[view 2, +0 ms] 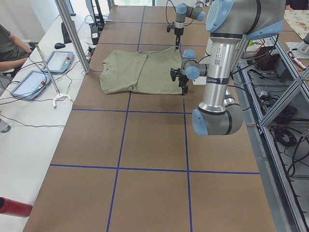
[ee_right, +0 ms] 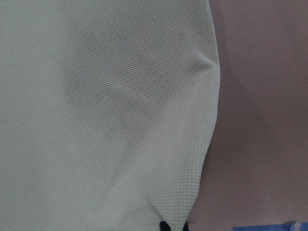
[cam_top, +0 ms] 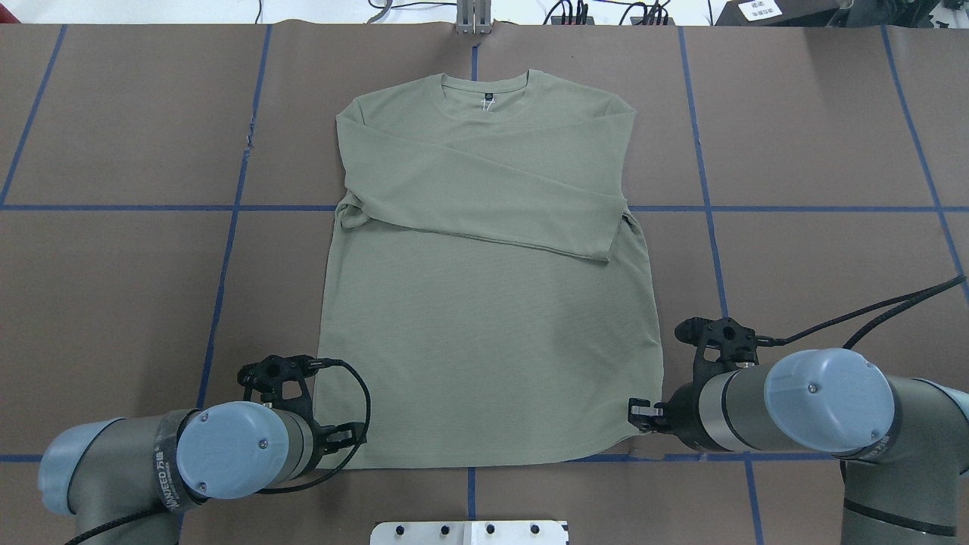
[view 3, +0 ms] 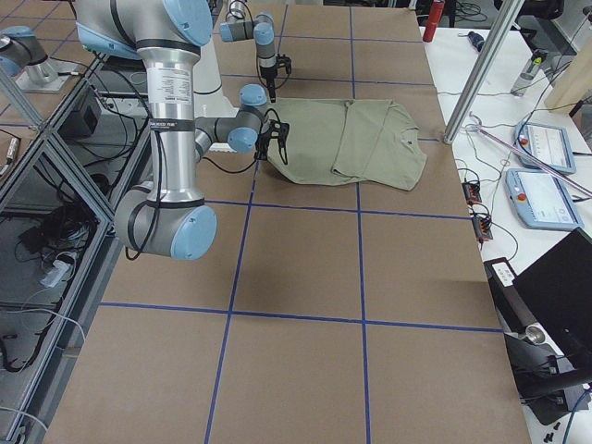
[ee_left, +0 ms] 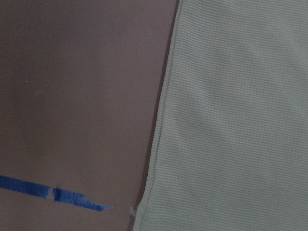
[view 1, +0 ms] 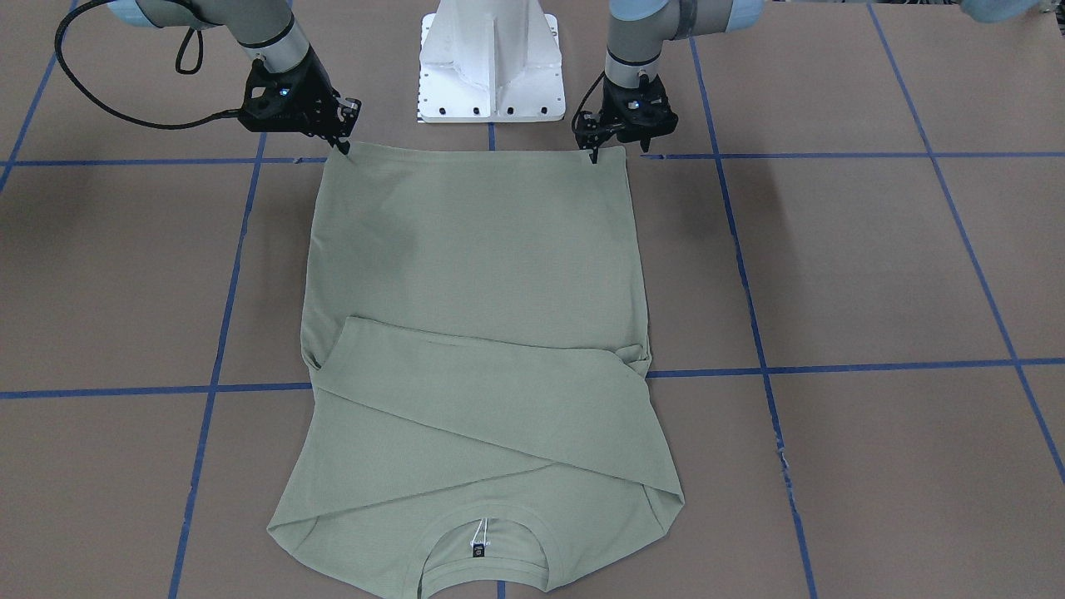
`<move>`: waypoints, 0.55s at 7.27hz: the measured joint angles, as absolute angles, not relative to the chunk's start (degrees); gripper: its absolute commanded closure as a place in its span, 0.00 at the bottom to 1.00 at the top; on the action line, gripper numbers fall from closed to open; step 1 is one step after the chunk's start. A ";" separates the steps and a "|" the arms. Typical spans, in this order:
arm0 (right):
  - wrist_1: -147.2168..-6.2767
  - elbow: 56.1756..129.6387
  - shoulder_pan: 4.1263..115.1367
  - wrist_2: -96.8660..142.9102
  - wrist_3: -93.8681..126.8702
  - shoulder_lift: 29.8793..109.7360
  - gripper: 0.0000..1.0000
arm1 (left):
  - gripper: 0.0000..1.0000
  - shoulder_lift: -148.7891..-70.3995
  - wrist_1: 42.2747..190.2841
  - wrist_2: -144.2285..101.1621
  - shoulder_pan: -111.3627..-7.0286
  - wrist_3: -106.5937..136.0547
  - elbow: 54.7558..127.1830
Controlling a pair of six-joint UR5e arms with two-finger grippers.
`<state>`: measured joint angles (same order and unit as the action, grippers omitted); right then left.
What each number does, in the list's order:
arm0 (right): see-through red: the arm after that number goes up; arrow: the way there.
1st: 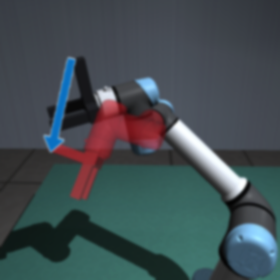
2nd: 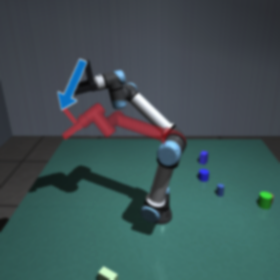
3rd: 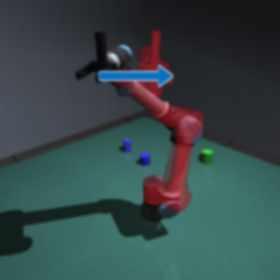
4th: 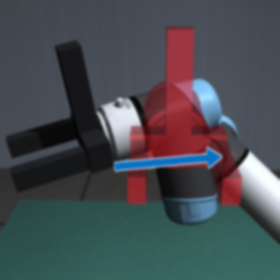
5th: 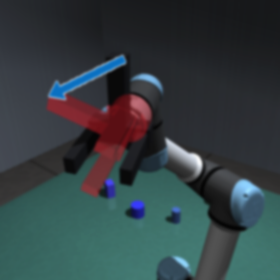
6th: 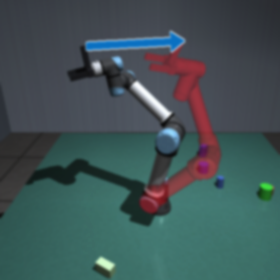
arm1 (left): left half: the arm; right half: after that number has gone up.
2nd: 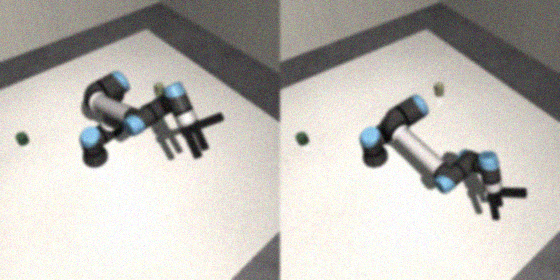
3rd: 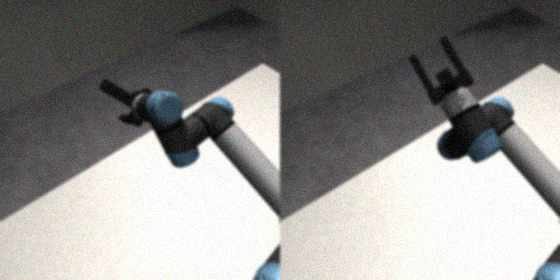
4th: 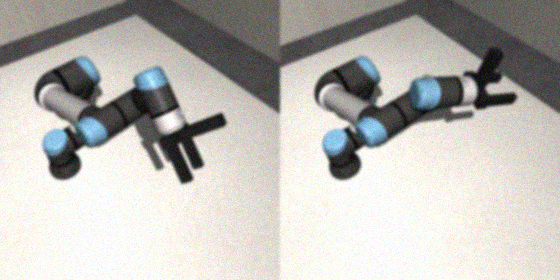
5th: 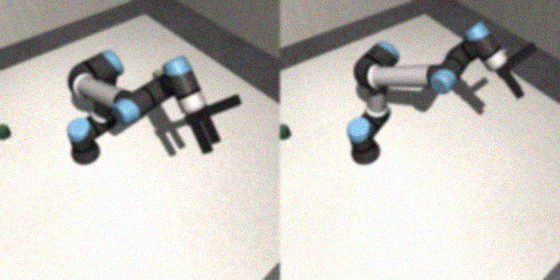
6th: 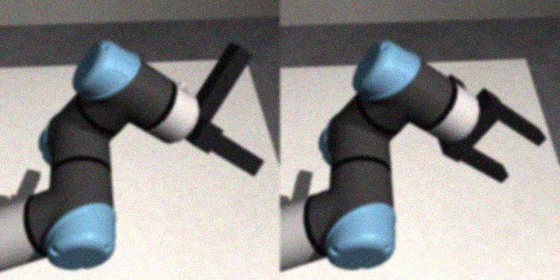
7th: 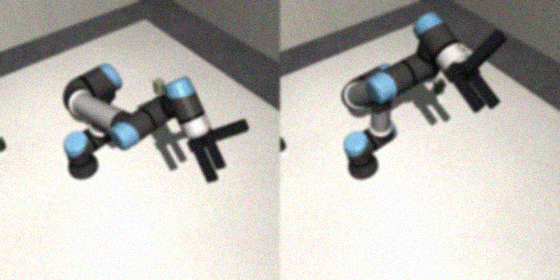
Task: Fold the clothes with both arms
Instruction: 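Move the left gripper to the other hem corner nearest the robot, then grasp both hem corners and lift them toward the collar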
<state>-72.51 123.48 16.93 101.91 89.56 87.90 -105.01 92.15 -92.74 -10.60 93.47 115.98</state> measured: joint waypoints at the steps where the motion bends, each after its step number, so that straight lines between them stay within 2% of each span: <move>1: -72.51 123.48 17.19 101.94 89.56 87.99 1.00 | 0.03 -104.04 94.82 -92.50 -10.74 93.29 116.04; 4: -72.51 123.49 17.69 101.98 89.54 88.27 1.00 | 0.03 -98.62 106.10 -92.29 -10.46 93.60 116.05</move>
